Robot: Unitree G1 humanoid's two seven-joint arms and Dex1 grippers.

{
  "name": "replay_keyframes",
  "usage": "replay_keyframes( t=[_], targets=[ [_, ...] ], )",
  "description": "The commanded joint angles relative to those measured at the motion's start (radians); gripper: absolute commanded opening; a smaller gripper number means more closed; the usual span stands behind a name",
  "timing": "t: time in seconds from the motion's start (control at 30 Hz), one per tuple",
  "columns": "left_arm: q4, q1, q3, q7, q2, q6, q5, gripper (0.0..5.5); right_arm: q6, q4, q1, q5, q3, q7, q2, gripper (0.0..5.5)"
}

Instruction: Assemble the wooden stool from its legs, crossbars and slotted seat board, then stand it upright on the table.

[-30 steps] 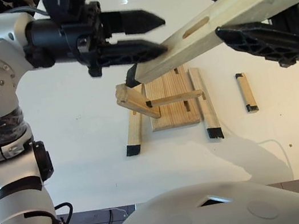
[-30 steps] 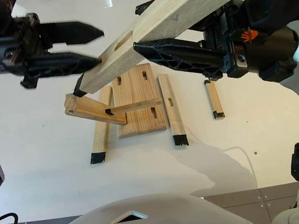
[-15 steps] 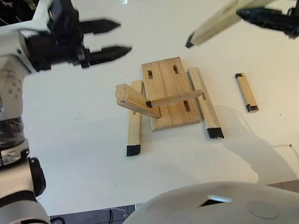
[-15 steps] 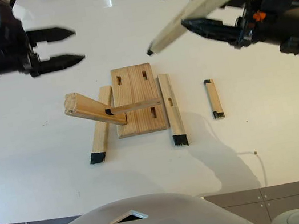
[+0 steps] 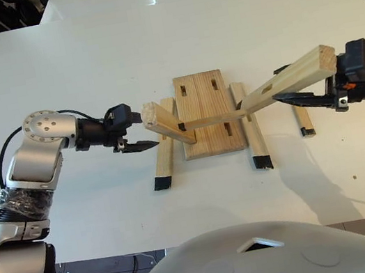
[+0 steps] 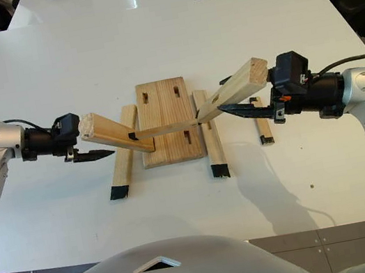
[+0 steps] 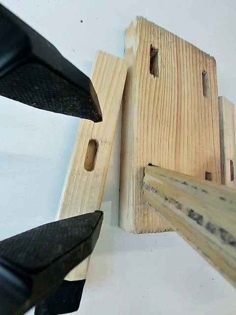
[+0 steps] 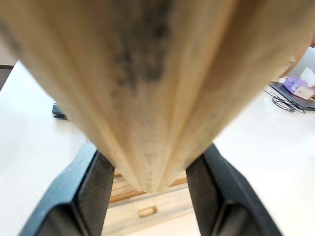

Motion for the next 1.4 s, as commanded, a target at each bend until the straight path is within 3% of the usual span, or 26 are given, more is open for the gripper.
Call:
replay_keyframes(
  t=[0.03, 0.5, 0.77, 1.4],
  targets=[
    [-0.002, 0.001, -0.009, -0.02, 0.007, -0.019, 0.028, 3.35, -0.006, -0.043, 0.03, -0.008, 0.013, -0.002, 0.013, 2.04],
    [0.062, -0.062, -0.007, -0.083, 0.005, -0.043, 0.058, 3.35, -0.039, -0.077, 0.164, -0.04, 0.043, 0.004, 0.055, 2.04],
    [0.075, -0.08, -0.006, -0.097, -0.001, -0.05, 0.067, 3.35, -0.118, -0.01, 0.227, -0.116, 0.063, 0.057, -0.009, 2.04],
    [-0.004, -0.013, -0.003, -0.052, -0.017, -0.031, 0.066, 3.35, -0.036, 0.008, 0.254, 0.027, 0.045, 0.167, -0.152, 2.04]
  ],
)
